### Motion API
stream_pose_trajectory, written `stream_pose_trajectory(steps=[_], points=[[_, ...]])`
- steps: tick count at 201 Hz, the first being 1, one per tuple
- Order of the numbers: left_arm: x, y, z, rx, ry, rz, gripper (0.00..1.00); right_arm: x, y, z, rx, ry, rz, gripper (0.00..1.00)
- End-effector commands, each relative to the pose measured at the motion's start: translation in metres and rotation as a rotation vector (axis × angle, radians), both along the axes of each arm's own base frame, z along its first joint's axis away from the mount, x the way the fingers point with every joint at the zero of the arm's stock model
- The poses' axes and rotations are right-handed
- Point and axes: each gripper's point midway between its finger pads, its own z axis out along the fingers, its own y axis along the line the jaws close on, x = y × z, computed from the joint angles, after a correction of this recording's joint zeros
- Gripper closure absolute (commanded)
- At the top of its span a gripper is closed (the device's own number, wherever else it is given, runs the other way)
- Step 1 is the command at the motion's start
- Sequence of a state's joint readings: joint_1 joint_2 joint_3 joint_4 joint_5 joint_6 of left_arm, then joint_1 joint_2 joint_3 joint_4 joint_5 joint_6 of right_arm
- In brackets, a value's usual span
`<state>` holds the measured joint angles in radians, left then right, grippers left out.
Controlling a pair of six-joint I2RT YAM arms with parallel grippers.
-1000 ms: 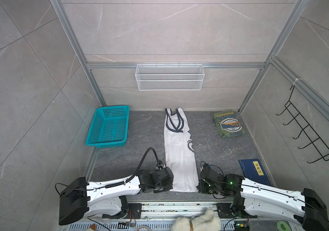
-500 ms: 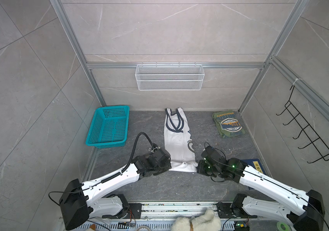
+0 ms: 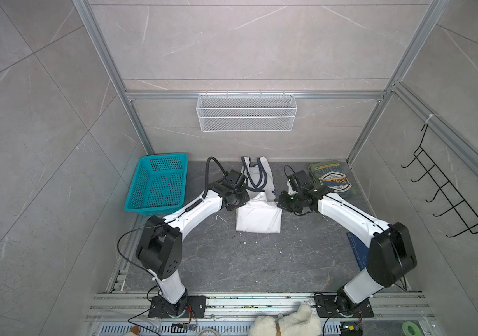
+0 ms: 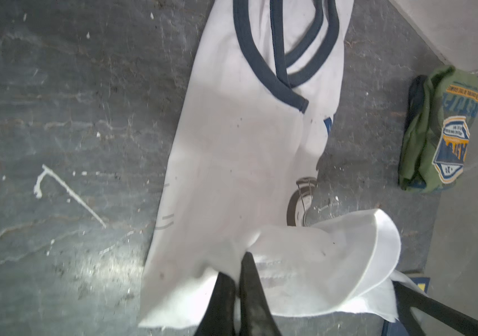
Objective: Fold and stack tank tops
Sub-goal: Fold the tank top at the top-center of the table.
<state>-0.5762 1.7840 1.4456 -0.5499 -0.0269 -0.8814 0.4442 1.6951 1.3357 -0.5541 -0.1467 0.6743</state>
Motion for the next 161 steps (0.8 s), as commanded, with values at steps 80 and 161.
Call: stream_pose_trajectory(steps=[80,161], points=[[0.104,-0.01,-0.039,-0.047,-0.014,-0.044,0.9,0.1,0.002,-0.035,0.0,-0.017,0.016,1.0],[0.107,0.018,-0.001,0.067,-0.046,0.002,0.32,0.111,-0.024,-0.024,-0.101,-0.017,-0.005,0.35]])
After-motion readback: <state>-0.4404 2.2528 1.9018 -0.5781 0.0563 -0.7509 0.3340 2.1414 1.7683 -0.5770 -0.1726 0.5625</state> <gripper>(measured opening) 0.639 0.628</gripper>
